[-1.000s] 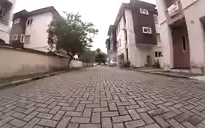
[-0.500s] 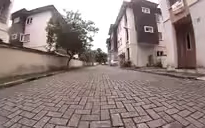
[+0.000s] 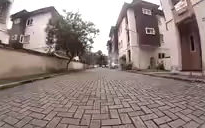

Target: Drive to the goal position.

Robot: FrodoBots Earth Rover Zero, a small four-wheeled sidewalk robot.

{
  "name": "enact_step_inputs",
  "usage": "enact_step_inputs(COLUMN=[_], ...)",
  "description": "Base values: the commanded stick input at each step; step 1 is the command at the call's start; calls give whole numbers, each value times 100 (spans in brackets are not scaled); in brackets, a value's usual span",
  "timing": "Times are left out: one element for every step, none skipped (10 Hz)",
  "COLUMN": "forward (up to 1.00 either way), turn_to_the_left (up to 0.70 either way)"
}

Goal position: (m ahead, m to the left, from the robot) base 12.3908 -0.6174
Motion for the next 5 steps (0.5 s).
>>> enact_step_inputs(forward=[70,70,70,70,70], turn_to_the_left=[0,0,0,0,0])
